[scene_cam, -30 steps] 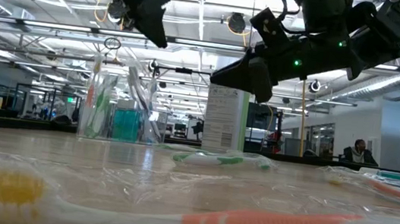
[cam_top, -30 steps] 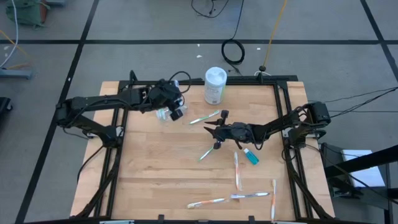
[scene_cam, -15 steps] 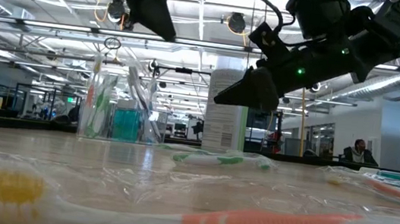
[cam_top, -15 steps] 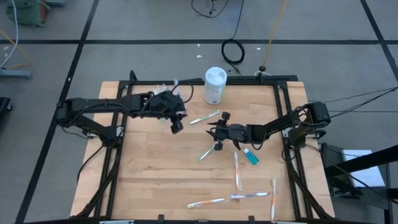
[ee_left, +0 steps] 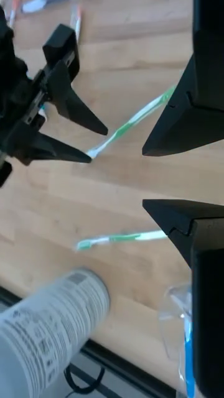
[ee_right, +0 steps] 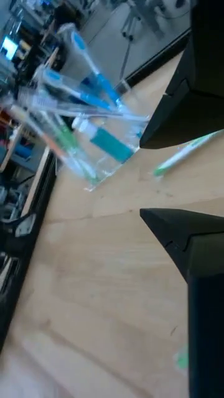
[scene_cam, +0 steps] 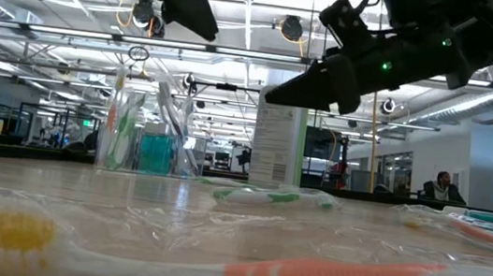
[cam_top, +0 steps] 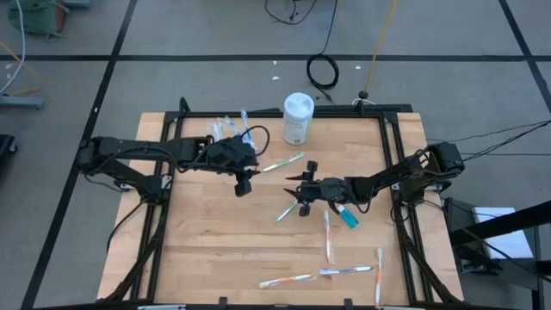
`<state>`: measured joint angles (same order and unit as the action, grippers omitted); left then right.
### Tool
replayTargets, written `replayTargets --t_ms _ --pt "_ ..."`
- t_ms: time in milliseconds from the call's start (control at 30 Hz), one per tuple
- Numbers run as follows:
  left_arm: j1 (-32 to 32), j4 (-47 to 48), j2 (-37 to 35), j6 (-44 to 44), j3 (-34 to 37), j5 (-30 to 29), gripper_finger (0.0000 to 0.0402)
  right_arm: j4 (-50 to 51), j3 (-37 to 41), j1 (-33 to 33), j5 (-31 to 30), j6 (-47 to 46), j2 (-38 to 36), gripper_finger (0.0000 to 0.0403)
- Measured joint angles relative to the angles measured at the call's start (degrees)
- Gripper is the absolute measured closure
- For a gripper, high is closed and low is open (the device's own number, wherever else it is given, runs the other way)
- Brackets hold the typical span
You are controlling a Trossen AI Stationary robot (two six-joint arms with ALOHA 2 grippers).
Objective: Pick & Place toothbrushing station
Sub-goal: Put the violet toothbrush into the left of the transparent organizer
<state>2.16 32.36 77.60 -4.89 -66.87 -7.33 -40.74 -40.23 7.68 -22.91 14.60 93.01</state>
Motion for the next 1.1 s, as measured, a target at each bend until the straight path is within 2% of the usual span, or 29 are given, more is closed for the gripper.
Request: replayTargets --t_ms 267,533,833,1100 --pt "-3.73 0.4 0.0 -1.14 0.0 0.02 0.0273 -0.03 0.0 -0.48 14.23 -0.2 0.08 0.0243" --pt "-6.54 0.5 0.0 -2.6 0.02 -0.11 0.0273 -0.93 0.0 -0.48 15.84 -1.21 0.07 0.0245" --pt "-7.2 0.55 0.0 -2.62 0.02 -0.2 0.0273 -1.01 0.0 -0.37 28.87 -8.49 0.07 0.0245" --pt "-7.17 0.55 0.0 -2.62 0.02 -0.24 0.0273 -0.54 -2.62 2.53 28.91 -7.0 0.09 0.0246"
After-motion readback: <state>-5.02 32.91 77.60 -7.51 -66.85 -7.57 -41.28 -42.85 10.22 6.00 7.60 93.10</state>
